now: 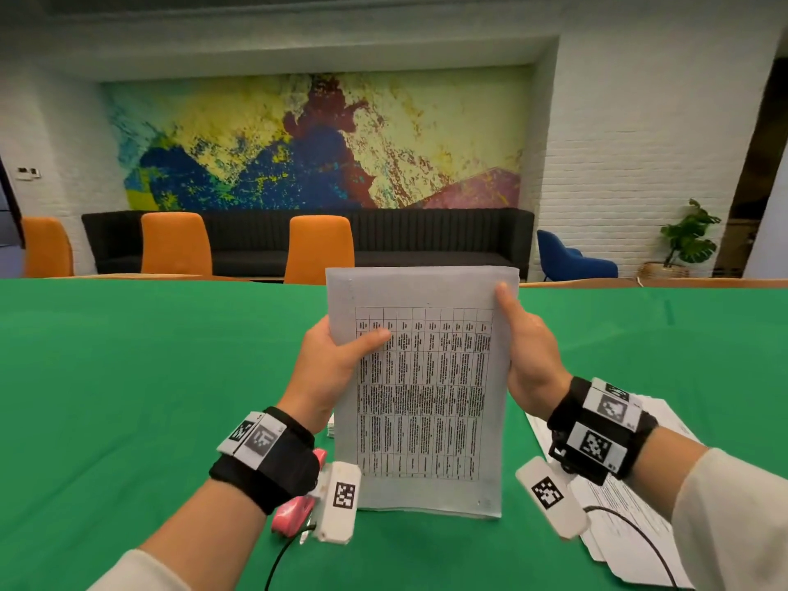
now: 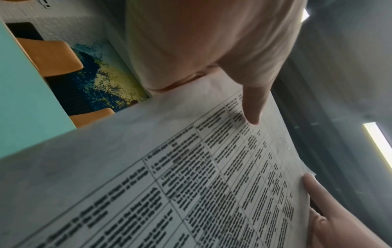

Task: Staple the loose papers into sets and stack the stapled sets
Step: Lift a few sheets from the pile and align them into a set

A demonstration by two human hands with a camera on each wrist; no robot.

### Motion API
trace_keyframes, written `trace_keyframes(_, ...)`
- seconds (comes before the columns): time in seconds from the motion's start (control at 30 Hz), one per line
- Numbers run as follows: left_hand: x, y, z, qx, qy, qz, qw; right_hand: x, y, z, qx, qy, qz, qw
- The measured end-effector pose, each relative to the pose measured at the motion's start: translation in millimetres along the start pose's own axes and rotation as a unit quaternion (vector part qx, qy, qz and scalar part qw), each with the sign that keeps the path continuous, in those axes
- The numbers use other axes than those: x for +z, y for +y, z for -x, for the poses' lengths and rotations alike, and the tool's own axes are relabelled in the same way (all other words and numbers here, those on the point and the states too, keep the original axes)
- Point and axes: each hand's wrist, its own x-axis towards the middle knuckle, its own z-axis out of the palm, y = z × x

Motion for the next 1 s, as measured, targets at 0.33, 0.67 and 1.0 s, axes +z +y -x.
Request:
trace_keyframes(0.33,-1.2,-8.2,2.0,-0.013,-0.003,-0.004,1.000,-5.3,5.6,9.7,0.004,-0.008,0.030,1.000)
trace_keyframes(0.67,-0.4,-13.4,1.2,-0.024,0.002,-0.028,0.999,-12.6,19.4,17.1,0.028,-0.040,0.029,0.998)
trace_keyframes(1.0,-2.2,-13.4,4.7,-0.026,0.007,-0.009,1.000,-12.3,17.3,19.4,-0.021,-0.080,0.085,0.993)
